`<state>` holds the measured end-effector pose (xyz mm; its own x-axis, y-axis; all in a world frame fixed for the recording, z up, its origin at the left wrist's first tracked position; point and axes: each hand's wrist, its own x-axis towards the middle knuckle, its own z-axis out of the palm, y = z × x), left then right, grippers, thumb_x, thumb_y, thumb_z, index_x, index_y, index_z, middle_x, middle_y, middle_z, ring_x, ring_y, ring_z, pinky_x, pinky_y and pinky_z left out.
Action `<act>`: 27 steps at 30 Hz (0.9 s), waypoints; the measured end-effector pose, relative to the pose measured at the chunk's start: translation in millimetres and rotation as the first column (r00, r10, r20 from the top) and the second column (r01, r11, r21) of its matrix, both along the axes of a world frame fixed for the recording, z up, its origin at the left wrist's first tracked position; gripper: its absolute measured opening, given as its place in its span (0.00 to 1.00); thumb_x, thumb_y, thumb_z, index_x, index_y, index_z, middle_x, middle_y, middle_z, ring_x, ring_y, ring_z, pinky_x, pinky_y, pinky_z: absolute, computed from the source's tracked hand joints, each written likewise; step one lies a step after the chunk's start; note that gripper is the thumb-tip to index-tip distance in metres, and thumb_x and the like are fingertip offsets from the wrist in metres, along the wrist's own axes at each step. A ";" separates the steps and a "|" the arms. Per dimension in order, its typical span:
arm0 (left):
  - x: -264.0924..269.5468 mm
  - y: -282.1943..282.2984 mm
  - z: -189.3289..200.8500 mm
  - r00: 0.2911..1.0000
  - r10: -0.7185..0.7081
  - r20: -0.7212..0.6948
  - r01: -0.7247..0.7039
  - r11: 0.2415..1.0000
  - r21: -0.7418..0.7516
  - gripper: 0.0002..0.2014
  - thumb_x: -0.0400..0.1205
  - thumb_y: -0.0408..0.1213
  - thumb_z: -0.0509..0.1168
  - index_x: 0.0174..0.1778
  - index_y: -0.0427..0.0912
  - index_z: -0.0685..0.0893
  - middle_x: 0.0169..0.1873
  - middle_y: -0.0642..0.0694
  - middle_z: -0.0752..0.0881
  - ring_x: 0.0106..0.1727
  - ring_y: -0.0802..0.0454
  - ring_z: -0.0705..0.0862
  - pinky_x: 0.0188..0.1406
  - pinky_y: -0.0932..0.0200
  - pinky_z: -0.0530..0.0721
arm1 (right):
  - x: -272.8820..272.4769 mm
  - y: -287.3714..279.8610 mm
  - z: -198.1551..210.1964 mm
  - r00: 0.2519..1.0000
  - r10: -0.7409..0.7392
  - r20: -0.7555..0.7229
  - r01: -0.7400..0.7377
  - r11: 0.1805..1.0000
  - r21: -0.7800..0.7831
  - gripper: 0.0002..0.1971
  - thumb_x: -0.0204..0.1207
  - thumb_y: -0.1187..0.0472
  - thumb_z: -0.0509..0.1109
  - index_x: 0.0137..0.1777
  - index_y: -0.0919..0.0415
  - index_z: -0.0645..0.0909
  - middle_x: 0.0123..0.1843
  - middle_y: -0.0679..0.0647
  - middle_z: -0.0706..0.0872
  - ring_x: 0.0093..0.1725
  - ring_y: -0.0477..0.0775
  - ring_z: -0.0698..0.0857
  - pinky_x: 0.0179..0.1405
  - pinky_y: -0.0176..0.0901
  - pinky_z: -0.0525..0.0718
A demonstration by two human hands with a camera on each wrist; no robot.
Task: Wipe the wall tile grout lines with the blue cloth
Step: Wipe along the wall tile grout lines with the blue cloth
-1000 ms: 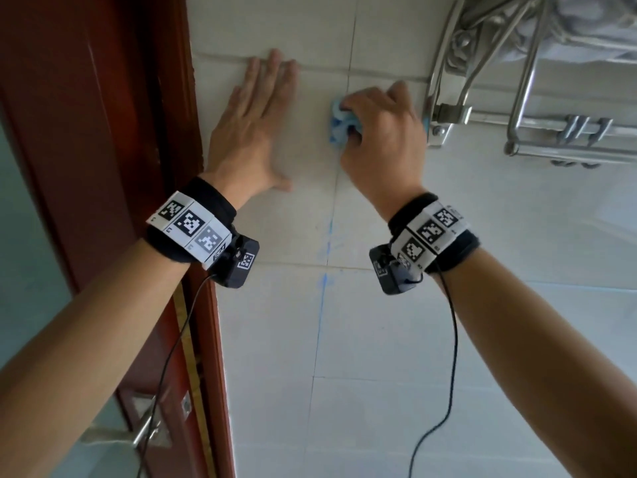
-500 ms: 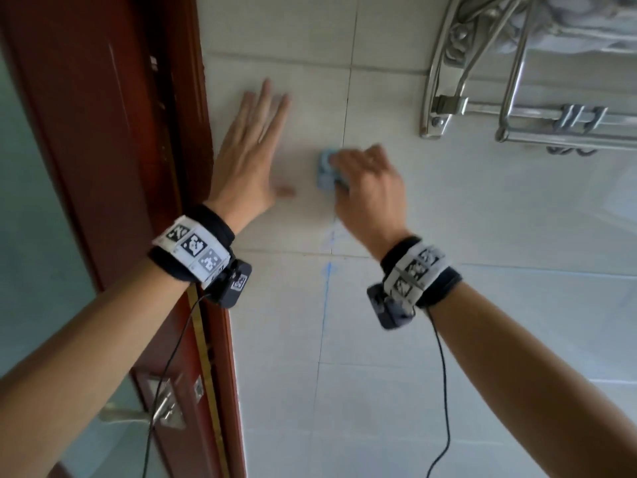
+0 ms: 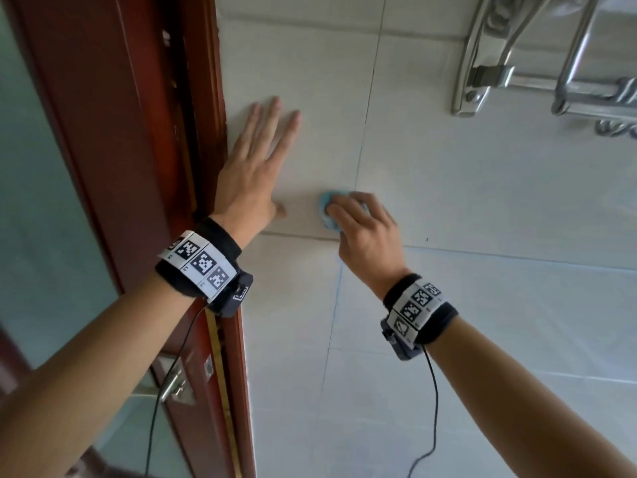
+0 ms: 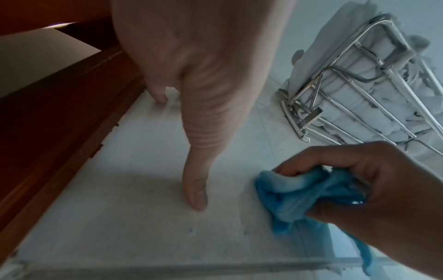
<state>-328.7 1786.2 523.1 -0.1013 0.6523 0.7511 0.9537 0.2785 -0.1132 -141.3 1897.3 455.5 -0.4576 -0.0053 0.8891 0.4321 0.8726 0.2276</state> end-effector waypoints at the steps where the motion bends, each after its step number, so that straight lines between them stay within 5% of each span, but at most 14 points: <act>1: -0.7 -0.7 0.2 1.000 0.003 0.004 -0.003 1.000 -0.007 0.78 0.55 0.45 0.92 0.94 0.47 0.44 0.93 0.41 0.43 0.93 0.37 0.43 0.92 0.45 0.56 | 2.7 0.2 -1.7 0.999 -0.007 0.043 0.007 1.000 0.003 0.19 0.68 0.78 0.69 0.54 0.60 0.89 0.59 0.50 0.91 0.59 0.64 0.86 0.52 0.54 0.87; 3: -0.7 -2.2 1.1 1.000 0.007 0.001 -0.007 1.000 -0.012 0.78 0.55 0.44 0.92 0.94 0.48 0.44 0.93 0.42 0.42 0.93 0.38 0.43 0.91 0.46 0.57 | 8.0 -0.6 14.3 0.997 -0.027 0.071 0.028 1.000 -0.010 0.20 0.66 0.78 0.69 0.54 0.60 0.89 0.58 0.51 0.91 0.56 0.63 0.86 0.45 0.53 0.86; 8: 5.2 -3.1 2.6 0.996 0.073 -0.041 -0.075 0.996 -0.041 0.79 0.57 0.48 0.91 0.93 0.48 0.39 0.93 0.40 0.40 0.93 0.37 0.42 0.90 0.46 0.61 | 25.1 3.3 82.7 0.970 -0.078 -0.229 0.038 0.984 -0.173 0.15 0.70 0.77 0.66 0.51 0.62 0.88 0.52 0.51 0.92 0.52 0.58 0.83 0.36 0.42 0.75; 18: 9.2 -1.6 -0.2 0.998 0.055 0.000 -0.055 0.998 -0.027 0.79 0.56 0.43 0.92 0.94 0.47 0.41 0.93 0.39 0.42 0.93 0.35 0.43 0.91 0.43 0.57 | 27.3 -19.9 -13.6 0.996 -0.067 0.059 0.079 0.971 -0.226 0.16 0.66 0.74 0.61 0.47 0.62 0.87 0.44 0.52 0.90 0.46 0.62 0.82 0.41 0.53 0.84; 27: 15.6 -1.6 0.8 0.996 0.088 0.021 -0.087 0.995 -0.057 0.76 0.62 0.38 0.90 0.93 0.48 0.38 0.93 0.42 0.38 0.93 0.37 0.40 0.88 0.48 0.64 | 23.6 -10.6 62.2 0.975 -0.096 -0.200 0.024 0.942 -0.335 0.14 0.73 0.72 0.66 0.51 0.58 0.88 0.53 0.48 0.92 0.50 0.58 0.80 0.35 0.48 0.79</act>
<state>-313.0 1784.6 523.9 -0.1774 0.6807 0.7107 0.9285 0.3552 -0.1084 -117.8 1886.7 517.7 -0.2501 0.3246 0.9122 0.4921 0.8540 -0.1689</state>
